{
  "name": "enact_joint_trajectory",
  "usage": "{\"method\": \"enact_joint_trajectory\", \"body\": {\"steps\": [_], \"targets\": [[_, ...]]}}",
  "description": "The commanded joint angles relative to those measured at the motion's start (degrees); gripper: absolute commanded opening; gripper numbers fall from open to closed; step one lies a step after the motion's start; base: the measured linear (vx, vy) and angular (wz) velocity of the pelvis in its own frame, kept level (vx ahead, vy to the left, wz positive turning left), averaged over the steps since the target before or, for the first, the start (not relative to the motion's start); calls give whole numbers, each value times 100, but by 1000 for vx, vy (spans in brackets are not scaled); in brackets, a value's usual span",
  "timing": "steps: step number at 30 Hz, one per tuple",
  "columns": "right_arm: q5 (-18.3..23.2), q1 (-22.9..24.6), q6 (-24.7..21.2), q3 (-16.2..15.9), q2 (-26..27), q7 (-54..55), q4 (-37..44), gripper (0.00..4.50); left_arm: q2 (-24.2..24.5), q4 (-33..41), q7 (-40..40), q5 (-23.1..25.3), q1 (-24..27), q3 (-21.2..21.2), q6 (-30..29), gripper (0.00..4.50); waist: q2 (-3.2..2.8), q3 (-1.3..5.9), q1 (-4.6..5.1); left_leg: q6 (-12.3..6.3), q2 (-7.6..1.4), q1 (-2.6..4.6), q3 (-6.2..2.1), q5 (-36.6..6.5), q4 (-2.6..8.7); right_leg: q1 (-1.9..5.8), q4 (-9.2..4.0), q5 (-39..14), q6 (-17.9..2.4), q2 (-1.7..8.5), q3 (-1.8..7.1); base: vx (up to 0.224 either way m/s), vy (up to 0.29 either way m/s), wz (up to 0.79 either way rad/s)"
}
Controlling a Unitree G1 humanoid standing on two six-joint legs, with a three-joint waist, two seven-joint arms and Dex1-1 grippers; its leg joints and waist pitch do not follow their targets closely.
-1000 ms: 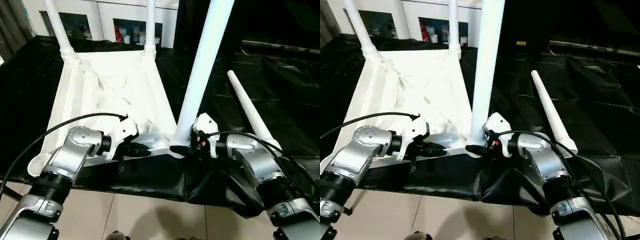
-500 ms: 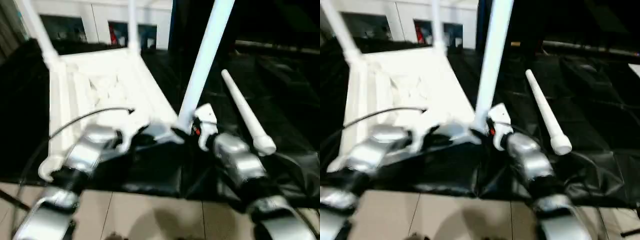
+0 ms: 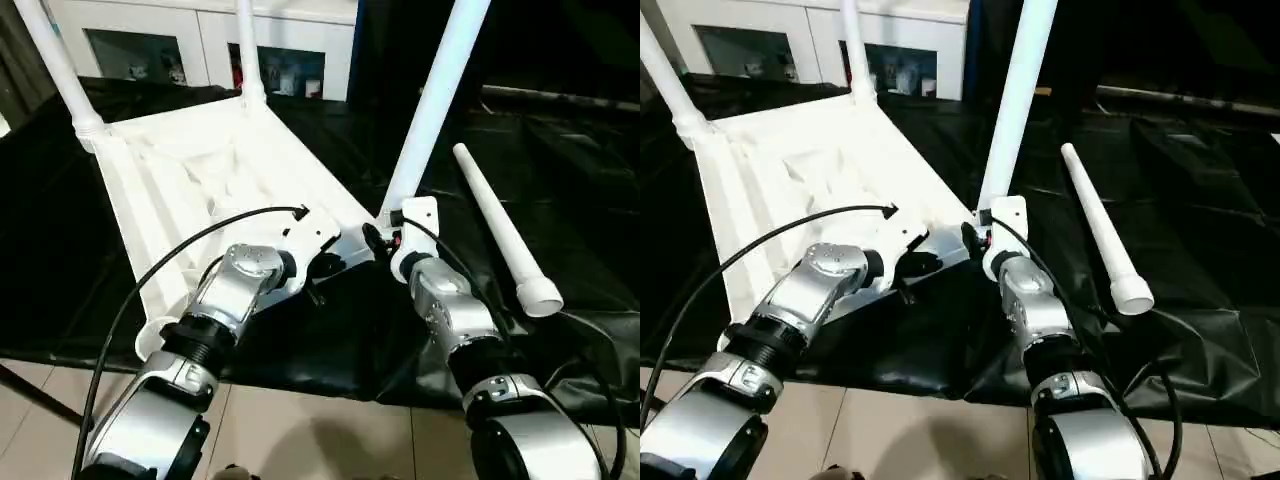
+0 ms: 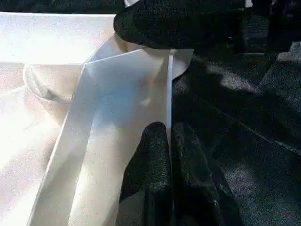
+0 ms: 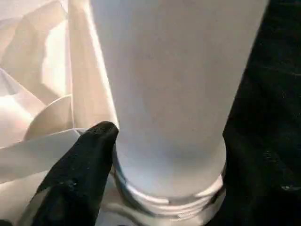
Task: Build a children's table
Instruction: Rotate leg to tighten
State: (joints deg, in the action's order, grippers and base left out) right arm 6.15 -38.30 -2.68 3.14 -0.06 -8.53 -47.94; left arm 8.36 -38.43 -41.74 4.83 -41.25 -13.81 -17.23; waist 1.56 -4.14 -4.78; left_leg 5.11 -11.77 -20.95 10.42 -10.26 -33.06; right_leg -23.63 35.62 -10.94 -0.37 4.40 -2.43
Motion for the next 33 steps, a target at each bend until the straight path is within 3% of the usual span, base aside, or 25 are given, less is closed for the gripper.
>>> {"method": "enact_joint_trajectory", "body": {"steps": [1,4,7,8,9,10,11,12,14,15,17,22,23,24,25,26,27,31,33], "targets": [[-163,18,141,-152,-27,9,-52,358,-78,-221,-48,-136,32,83,287,0,11,319,26,-99,-78,46,-13,-1268,399,257,-524,-1438,-943,307,213,0,0,0],[-191,110,202,-144,-114,-9,179,358,-77,-266,-103,-175,15,123,382,0,-2,339,23,-72,-76,40,-7,-1187,391,264,-517,-1393,-916,304,220,0,0,0],[-78,782,-27,-354,-418,-758,1603,358,-126,-376,-222,-336,-75,247,1059,0,38,356,-30,-226,-72,25,-2,-994,376,306,-511,-1129,-850,290,225,0,0,0],[-12,1027,-146,-450,-533,-1009,2093,358,-146,-325,-225,-419,-105,325,1077,0,39,369,-73,-321,-75,38,6,-801,353,323,-479,-747,-840,276,231,0,0,0],[45,1210,-237,-529,-620,-1206,2447,358,-158,-269,-237,-493,-125,390,1050,0,18,396,-57,-423,-77,1,-10,-564,348,355,-421,-312,-935,274,217,0,0,0],[117,1432,-381,-688,-776,-1525,2830,372,-170,-69,-297,-684,-147,546,847,46,18,420,-53,-500,-75,-20,-16,-389,335,373,-384,1,-1037,280,202,0,0,0],[119,1561,-428,-784,-890,-1675,3025,372,-152,123,-349,-812,-136,645,716,57,15,425,-50,-532,-76,-1,-6,-384,325,358,-380,82,-1108,273,199,0,0,0],[126,1666,-473,-851,-979,-1789,3185,372,-104,285,-356,-861,-117,701,670,57,26,432,-43,-567,-68,-42,-10,-323,312,386,-343,281,-1246,281,197,0,0,0],[171,1813,-529,-919,-1098,-1943,3427,372,18,534,-277,-890,-77,807,608,60,-39,447,-53,-588,-116,-1,-9,-378,301,340,-334,433,-1453,293,196,0,0,0],[202,1864,-562,-930,-1130,-1996,3529,372,68,595,-223,-889,-67,861,595,75,-11,431,-34,-623,-117,-15,-5,-406,304,348,-332,524,-1509,277,188,0,0,0],[319,1985,-716,-967,-1225,-2181,3882,372,355,941,92,-831,11,1104,477,89,-10,433,-17,-640,-112,-25,-11,-428,301,368,-320,522,-1493,275,186,0,0,0],[276,2099,-1071,-1115,-1279,-2341,4184,372,970,1632,661,-505,249,1502,117,132,-34,391,36,-439,-128,0,-17,-667,337,337,-359,-25,-1316,269,184,0,0,0],[7,2033,-1173,-1313,-1246,-2229,3960,372,1305,2132,1034,-392,472,1904,-199,138,-24,387,50,-355,-131,24,-6,-761,337,310,-374,-215,-1303,265,186,0,0,0],[-47,2017,-1188,-1344,-1238,-2198,3913,372,1359,2209,1098,-362,512,1964,-243,138,-40,376,75,-279,-124,1,-12,-752,352,312,-378,-295,-1282,256,183,0,0,0],[-192,1973,-1293,-1412,-1207,-2074,3780,372,1545,2441,1317,-207,674,2167,-301,144,28,379,97,-245,-120,10,-2,-747,341,299,-385,-344,-1251,250,188,0,0,0],[-192,1973,-1293,-1412,-1207,-2074,3780,372,1545,2441,1317,-207,674,2167,-301,144,7,378,89,-228,-113,-4,-14,-716,347,316,-367,-371,-1244,261,189,0,0,0],[-330,1919,-1429,-1450,-1196,-1912,3666,372,1823,2670,1657,109,925,2399,-316,160,-16,377,89,-201,-129,11,-19,-679,348,297,-367,-385,-1217,260,191,0,0,0],[-388,1865,-1598,-1432,-1245,-1757,3588,372,2202,2911,1974,366,1352,2689,-448,182,-8,369,101,-158,-109,7,-15,-612,347,284,-346,-220,-1140,230,192,0,0,0],[-343,1850,-1767,-1349,-1249,-1680,3574,372,2341,3021,2140,481,1639,2832,-615,213,-26,372,78,-130,-110,44,-8,-672,342,253,-350,-219,-1134,231,198,0,0,0]]}}
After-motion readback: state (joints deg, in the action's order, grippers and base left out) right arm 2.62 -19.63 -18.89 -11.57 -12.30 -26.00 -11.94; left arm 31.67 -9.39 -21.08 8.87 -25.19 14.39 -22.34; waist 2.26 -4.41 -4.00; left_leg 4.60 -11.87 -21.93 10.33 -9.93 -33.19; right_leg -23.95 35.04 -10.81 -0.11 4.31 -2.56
